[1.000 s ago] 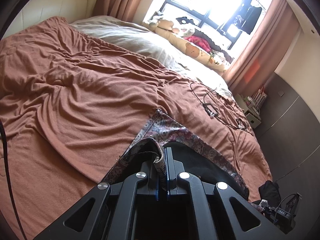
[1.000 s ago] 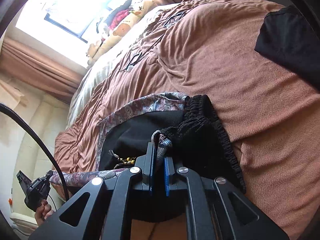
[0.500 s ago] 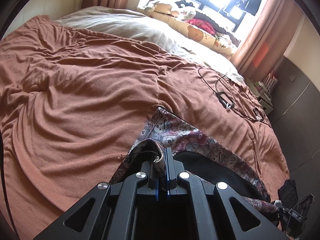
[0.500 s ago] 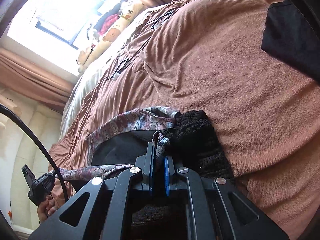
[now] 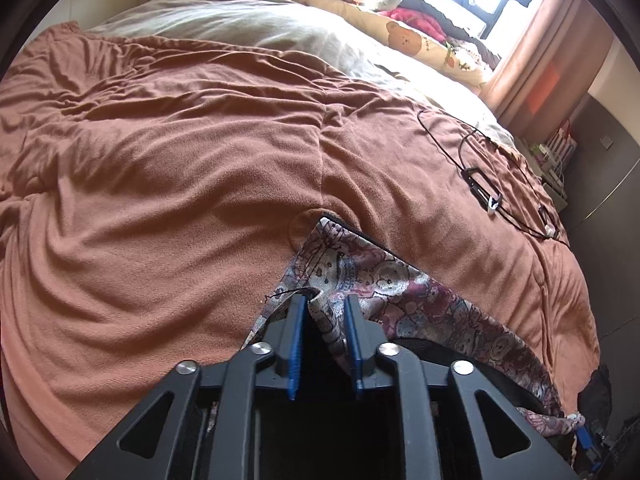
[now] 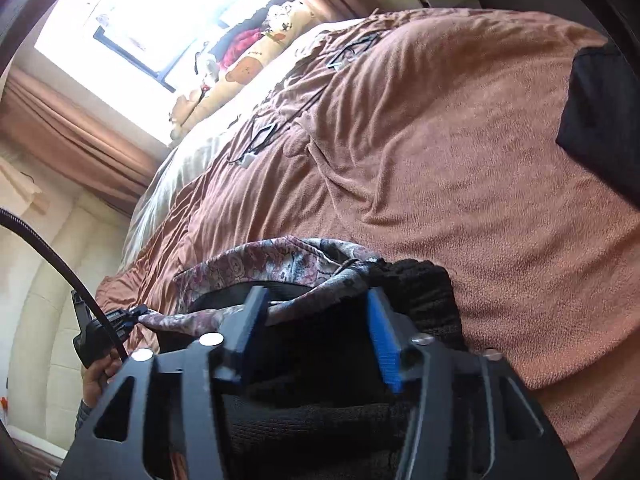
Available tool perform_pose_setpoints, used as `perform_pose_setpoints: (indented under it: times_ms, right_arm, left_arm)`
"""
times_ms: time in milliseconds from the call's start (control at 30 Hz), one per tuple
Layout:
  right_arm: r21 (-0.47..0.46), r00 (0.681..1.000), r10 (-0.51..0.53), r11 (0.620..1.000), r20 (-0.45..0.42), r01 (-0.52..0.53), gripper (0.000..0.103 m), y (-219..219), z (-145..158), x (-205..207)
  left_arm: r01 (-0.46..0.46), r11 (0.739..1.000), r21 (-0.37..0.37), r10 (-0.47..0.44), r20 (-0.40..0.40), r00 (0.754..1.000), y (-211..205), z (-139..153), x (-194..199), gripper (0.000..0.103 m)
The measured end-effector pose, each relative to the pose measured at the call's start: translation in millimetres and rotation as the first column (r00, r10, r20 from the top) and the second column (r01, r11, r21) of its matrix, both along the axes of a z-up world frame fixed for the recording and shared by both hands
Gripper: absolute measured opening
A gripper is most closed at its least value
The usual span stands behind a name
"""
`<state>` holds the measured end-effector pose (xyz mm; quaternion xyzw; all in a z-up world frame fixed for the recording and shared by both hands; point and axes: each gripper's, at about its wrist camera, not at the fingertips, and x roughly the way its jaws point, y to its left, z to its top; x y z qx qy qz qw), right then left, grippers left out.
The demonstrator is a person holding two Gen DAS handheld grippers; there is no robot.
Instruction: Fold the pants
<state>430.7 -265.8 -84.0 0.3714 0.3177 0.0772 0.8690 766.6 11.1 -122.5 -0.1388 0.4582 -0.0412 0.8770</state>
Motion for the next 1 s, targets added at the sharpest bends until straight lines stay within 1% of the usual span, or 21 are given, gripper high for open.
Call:
perform_pose_setpoints:
  times_ms: [67, 133, 233, 333, 400, 500, 567, 633, 733, 867, 1000]
  right_arm:
    - [-0.047, 0.999, -0.012, 0.999, 0.036, 0.014, 0.072, 1, 10, -8]
    - [-0.090, 0.999, -0.003, 0.996, 0.048, 0.007, 0.072, 5, 15, -13]
    - [-0.182, 0.999, -0.013, 0.983, 0.034, 0.019, 0.072, 13, 16, -17]
    - [-0.291, 0.999, -0.037, 0.956, -0.004, 0.035, 0.072, 20, 16, -18]
    - [-0.337, 0.999, -0.043, 0.941, -0.025, 0.032, 0.072, 26, 17, -17]
    - [-0.361, 0.997, -0.037, 0.933, -0.068, 0.010, 0.072, 31, 11, -11]
    - [-0.374, 0.995, -0.032, 0.927, -0.099, -0.007, 0.072, 35, 4, -7]
    - [-0.385, 0.992, -0.028, 0.923, -0.125, -0.022, 0.072, 38, 5, 7]
    - [-0.392, 0.989, -0.021, 0.919, -0.145, -0.038, 0.072, 35, 6, 17]
    - [-0.403, 0.987, -0.008, 0.914, -0.163, -0.059, 0.072, 36, 1, 29]
    - [-0.403, 0.985, -0.007, 0.913, -0.170, -0.064, 0.072, 35, -7, 36]
  left_arm:
    - [0.000, 0.999, 0.037, -0.001, 0.029, 1.000, 3, 4, -5, 0.047]
    - [0.016, 0.997, 0.074, -0.019, 0.036, 0.999, 5, 6, -8, 0.047]
    - [0.064, 0.991, 0.113, -0.066, 0.013, 0.998, 7, 4, -11, 0.047]
    - [0.125, 0.977, 0.173, -0.123, -0.021, 0.992, 2, -4, -12, 0.047]
    - [0.153, 0.967, 0.203, -0.148, -0.037, 0.988, -2, -10, -11, 0.047]
    - [0.190, 0.952, 0.240, -0.184, -0.045, 0.982, -10, -19, -7, 0.047]
    - [0.216, 0.944, 0.249, -0.210, -0.050, 0.976, -18, -25, -3, 0.047]
    - [0.237, 0.937, 0.258, -0.231, -0.052, 0.972, -25, -30, 3, 0.047]
    - [0.254, 0.927, 0.276, -0.249, -0.057, 0.967, -32, -39, 14, 0.047]
    - [0.274, 0.911, 0.307, -0.266, -0.068, 0.962, -38, -53, 29, 0.047]
    - [0.272, 0.918, 0.288, -0.264, -0.065, 0.962, -38, -64, 43, 0.047]
